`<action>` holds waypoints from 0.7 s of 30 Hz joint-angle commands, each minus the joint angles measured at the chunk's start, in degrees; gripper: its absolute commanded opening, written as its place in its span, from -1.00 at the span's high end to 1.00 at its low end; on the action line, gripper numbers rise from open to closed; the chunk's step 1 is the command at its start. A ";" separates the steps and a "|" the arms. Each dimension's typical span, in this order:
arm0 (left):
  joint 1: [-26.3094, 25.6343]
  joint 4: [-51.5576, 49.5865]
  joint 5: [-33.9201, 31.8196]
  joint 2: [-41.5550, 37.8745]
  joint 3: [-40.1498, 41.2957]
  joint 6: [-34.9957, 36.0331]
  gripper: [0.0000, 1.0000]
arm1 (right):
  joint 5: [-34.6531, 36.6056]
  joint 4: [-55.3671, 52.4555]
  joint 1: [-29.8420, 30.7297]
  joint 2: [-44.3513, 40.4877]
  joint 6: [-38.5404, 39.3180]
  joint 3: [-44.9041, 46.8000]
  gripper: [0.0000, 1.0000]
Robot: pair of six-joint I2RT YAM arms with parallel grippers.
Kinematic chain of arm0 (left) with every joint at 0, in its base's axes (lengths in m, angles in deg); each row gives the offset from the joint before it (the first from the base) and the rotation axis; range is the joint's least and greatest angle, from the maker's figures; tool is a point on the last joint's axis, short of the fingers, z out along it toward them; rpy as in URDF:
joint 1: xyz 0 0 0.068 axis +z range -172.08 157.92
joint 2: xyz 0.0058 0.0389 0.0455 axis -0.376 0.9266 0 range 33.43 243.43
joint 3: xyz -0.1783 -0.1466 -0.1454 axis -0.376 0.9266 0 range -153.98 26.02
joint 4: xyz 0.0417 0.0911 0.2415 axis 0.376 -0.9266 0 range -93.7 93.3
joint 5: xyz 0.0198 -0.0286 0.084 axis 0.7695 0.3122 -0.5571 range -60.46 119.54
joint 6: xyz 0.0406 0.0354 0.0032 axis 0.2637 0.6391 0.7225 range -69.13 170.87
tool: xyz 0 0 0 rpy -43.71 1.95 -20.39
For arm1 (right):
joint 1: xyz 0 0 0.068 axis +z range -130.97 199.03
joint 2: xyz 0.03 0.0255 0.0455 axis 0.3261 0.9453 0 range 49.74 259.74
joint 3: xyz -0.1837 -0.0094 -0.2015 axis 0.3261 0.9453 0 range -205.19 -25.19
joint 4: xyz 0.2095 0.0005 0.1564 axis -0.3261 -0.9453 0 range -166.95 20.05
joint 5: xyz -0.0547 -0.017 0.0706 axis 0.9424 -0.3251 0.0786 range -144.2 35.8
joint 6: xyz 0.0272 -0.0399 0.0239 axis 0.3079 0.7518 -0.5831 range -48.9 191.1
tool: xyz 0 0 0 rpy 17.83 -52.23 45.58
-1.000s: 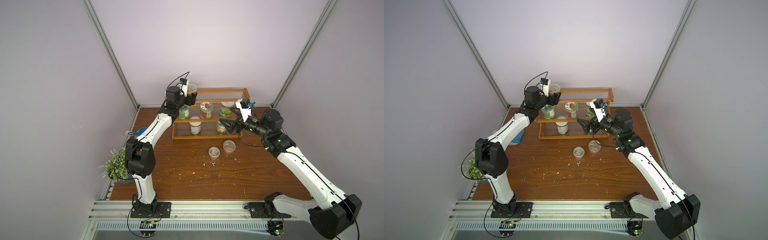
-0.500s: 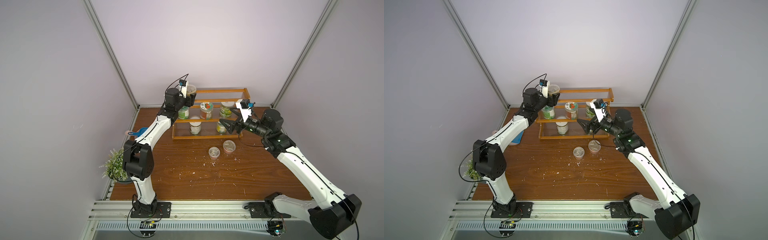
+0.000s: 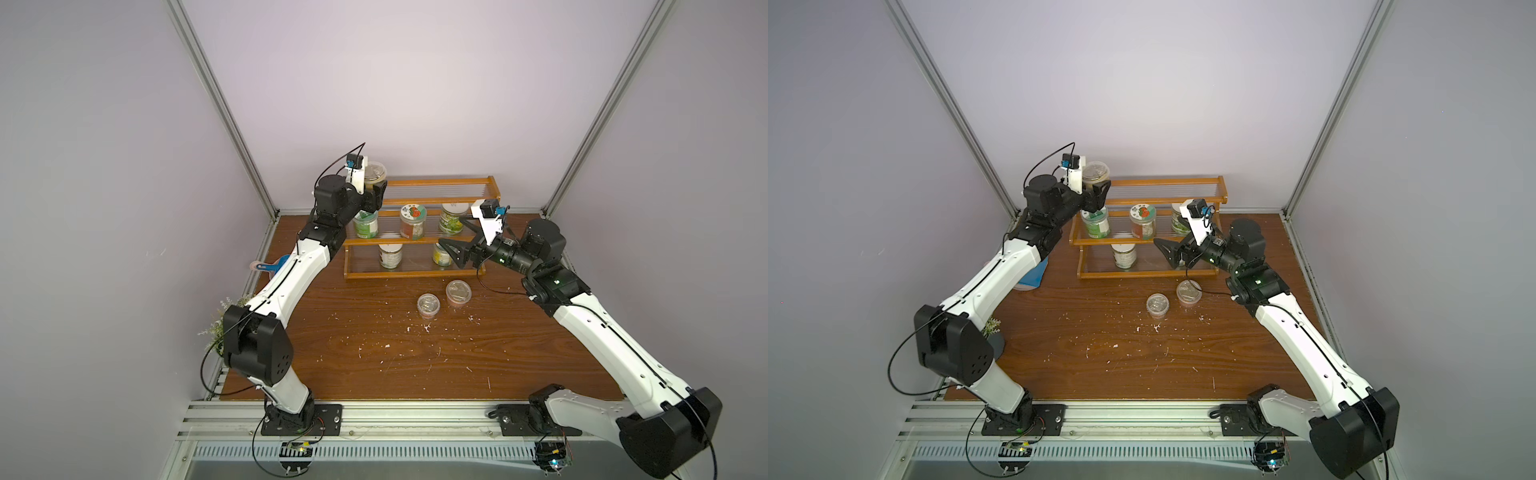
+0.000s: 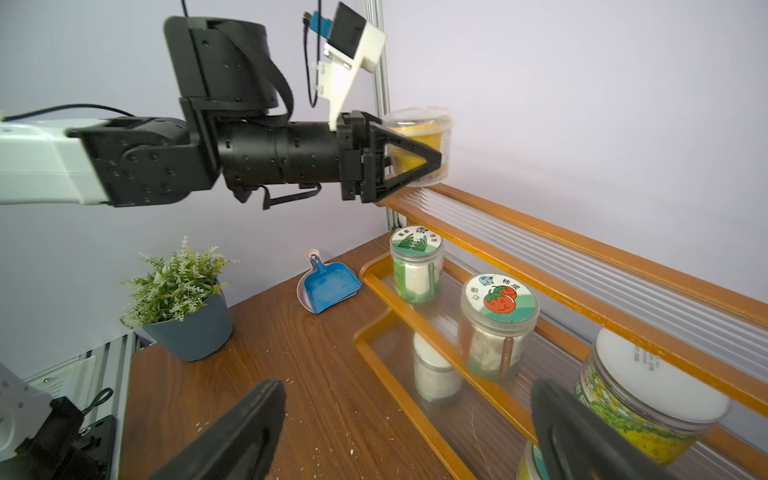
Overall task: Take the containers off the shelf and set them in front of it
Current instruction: 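Pick up a container from the shelf, then place the container at the center of the board.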
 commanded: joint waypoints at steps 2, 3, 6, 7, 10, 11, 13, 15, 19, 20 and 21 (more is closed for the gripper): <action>-1.95 -1.59 0.40 -9.36 10.33 -2.52 -0.38 | -1.34 2.50 -0.41 -1.49 -0.20 -0.06 -0.98; -2.42 -0.99 0.28 -12.10 13.69 -3.58 -0.38 | -1.39 2.50 -0.49 -1.47 -0.20 -0.06 -0.98; -4.11 0.05 0.58 -19.49 21.67 -6.83 -0.36 | -1.96 2.31 -0.49 -1.51 -0.37 -0.16 -0.98; -5.09 -0.69 -0.29 -21.36 23.33 -6.75 -0.36 | -2.07 2.15 -0.49 -1.60 -0.38 -0.07 -0.98; -7.82 -2.24 -2.04 -27.74 29.01 -7.65 -0.36 | -1.90 1.82 -0.58 -2.05 -0.13 0.32 -0.98; -9.18 -2.08 -2.86 -30.17 31.71 -8.35 -0.36 | -1.80 1.55 -0.54 -2.18 -0.05 0.47 -0.98; -11.72 0.11 -4.45 -34.13 38.37 -9.68 -0.36 | -1.53 1.44 -0.54 -2.41 0.06 0.84 -0.98; -13.54 3.77 -6.58 -37.15 45.86 -11.40 -0.35 | -1.61 1.44 -0.65 -2.49 -0.01 0.99 -0.98; -15.40 13.92 -6.88 -38.59 57.41 -14.84 -0.31 | -1.87 0.88 -0.64 -2.52 -0.07 0.99 -0.98; -16.83 15.74 -8.36 -38.13 58.99 -14.26 -0.31 | -1.70 0.75 -0.67 -2.56 -0.02 0.99 -0.98; -17.82 17.15 -9.34 -37.44 60.11 -13.92 -0.31 | -1.61 0.69 -0.65 -2.58 0.06 1.03 -0.98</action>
